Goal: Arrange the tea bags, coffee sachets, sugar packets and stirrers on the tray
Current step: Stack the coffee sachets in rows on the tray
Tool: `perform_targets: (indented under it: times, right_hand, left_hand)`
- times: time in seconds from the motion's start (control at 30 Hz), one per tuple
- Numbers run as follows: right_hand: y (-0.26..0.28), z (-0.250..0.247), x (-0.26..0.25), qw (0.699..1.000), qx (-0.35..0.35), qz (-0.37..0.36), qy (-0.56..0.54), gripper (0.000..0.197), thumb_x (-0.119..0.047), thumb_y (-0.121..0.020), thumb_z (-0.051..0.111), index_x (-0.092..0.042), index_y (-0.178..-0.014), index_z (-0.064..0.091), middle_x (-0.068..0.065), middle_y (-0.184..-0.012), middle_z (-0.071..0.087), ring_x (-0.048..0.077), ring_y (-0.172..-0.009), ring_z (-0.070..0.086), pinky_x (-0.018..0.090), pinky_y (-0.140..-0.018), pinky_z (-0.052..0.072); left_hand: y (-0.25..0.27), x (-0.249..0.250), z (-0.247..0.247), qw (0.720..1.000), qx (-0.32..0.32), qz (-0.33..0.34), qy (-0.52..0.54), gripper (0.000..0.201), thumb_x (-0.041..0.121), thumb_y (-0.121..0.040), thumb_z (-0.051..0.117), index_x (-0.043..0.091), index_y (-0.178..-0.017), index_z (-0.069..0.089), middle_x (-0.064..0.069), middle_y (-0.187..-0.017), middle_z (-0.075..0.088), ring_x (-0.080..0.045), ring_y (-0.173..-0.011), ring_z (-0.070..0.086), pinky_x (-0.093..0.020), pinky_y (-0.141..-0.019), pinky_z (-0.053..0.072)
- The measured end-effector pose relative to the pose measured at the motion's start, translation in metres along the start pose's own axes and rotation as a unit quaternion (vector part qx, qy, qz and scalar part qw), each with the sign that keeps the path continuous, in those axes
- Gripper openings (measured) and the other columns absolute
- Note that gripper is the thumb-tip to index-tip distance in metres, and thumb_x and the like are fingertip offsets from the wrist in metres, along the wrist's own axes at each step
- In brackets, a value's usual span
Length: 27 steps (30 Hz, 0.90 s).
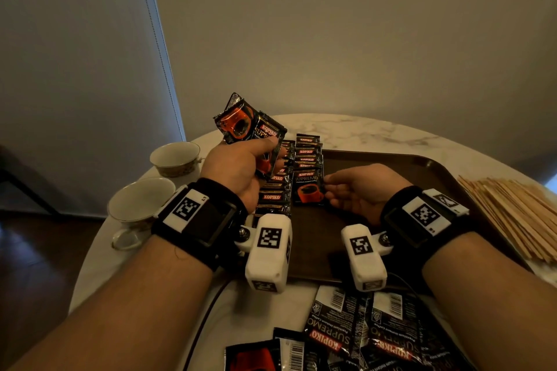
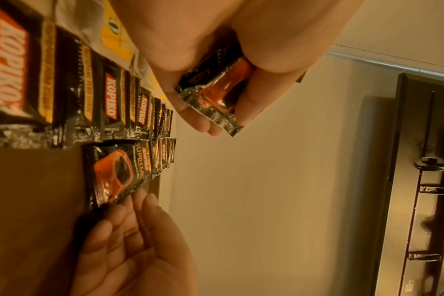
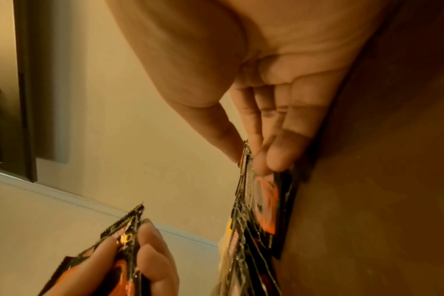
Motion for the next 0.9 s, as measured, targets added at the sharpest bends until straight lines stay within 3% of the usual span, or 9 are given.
perform_targets:
  times: [0.2, 0.33, 0.57, 0.67, 0.73, 0.8, 0.9]
  right_hand:
    - [0.005, -0.001, -0.002, 1.0, -0.012, 0.011, 0.015, 0.02, -0.012, -0.094, 0.068, -0.007, -0.113, 0.068, 0.017, -0.1, 0.076, 0.026, -0.088, 0.074, 0.034, -0.07, 0.059]
    - [0.01, 0.0, -0.005, 1.0, -0.018, 0.002, 0.024, 0.025, -0.018, -0.095, 0.068, -0.006, -0.117, 0.065, 0.018, -0.107, 0.075, 0.029, -0.094, 0.075, 0.035, -0.073, 0.061]
    - [0.017, 0.005, -0.01, 0.998, -0.02, -0.057, -0.003, 0.025, -0.026, -0.096, 0.068, -0.009, -0.114, 0.069, 0.007, -0.089, 0.073, 0.021, -0.079, 0.071, 0.035, -0.072, 0.059]
    - [0.03, 0.016, -0.02, 0.987, -0.101, -0.122, -0.041, 0.024, -0.034, -0.096, 0.066, -0.013, -0.105, 0.071, 0.0, -0.077, 0.072, 0.013, -0.064, 0.068, 0.032, -0.067, 0.052]
    - [0.041, 0.023, -0.026, 0.975, -0.146, -0.161, -0.054, 0.02, -0.028, -0.094, 0.068, -0.011, -0.104, 0.069, 0.002, -0.082, 0.071, 0.013, -0.063, 0.067, 0.031, -0.062, 0.054]
    - [0.045, 0.027, -0.027, 0.969, -0.147, -0.193, -0.048, 0.008, -0.016, -0.094, 0.069, -0.01, -0.099, 0.068, 0.003, -0.079, 0.071, 0.011, -0.06, 0.065, 0.029, -0.055, 0.055]
    - [0.042, 0.024, -0.026, 0.971, -0.123, -0.202, -0.044, 0.005, -0.005, -0.094, 0.067, -0.009, -0.096, 0.068, 0.002, -0.076, 0.073, 0.011, -0.059, 0.066, 0.028, -0.053, 0.055]
  left_hand:
    - [0.001, 0.001, 0.0, 1.0, -0.004, 0.011, -0.003, 0.017, 0.006, -0.092, 0.07, 0.005, -0.109, 0.066, -0.01, -0.082, 0.077, -0.018, -0.067, 0.072, -0.027, -0.055, 0.056]
    - [0.002, 0.003, 0.0, 1.0, -0.003, 0.015, -0.008, 0.008, 0.006, -0.093, 0.068, 0.007, -0.1, 0.065, -0.011, -0.084, 0.076, -0.02, -0.071, 0.071, -0.029, -0.056, 0.055]
    - [0.006, 0.002, 0.005, 0.999, -0.036, 0.015, 0.002, 0.006, 0.0, -0.093, 0.062, 0.003, -0.099, 0.064, -0.012, -0.077, 0.076, -0.023, -0.074, 0.071, -0.033, -0.067, 0.06]
    - [0.012, -0.002, 0.009, 0.998, -0.064, 0.0, -0.004, 0.017, -0.005, -0.09, 0.065, 0.0, -0.106, 0.068, -0.016, -0.087, 0.076, -0.024, -0.071, 0.075, -0.035, -0.06, 0.06]
    - [0.016, -0.004, 0.011, 0.996, -0.086, -0.005, -0.011, 0.023, -0.006, -0.088, 0.067, 0.001, -0.109, 0.07, -0.014, -0.087, 0.077, -0.025, -0.069, 0.076, -0.035, -0.055, 0.059]
    - [0.02, -0.003, 0.013, 0.995, -0.102, -0.01, -0.018, 0.022, -0.004, -0.087, 0.069, 0.002, -0.108, 0.07, -0.014, -0.089, 0.077, -0.026, -0.071, 0.077, -0.037, -0.055, 0.06]
    - [0.021, -0.001, 0.013, 0.995, -0.096, -0.01, -0.006, 0.019, 0.006, -0.089, 0.071, 0.005, -0.109, 0.069, -0.014, -0.096, 0.079, -0.029, -0.082, 0.078, -0.047, -0.071, 0.065]
Point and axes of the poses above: each hand's wrist, its own y-axis away from the middle knuckle, its own z-axis out of the palm, x = y × z, the point moved 3 cm from there along -y, towards the middle knuckle
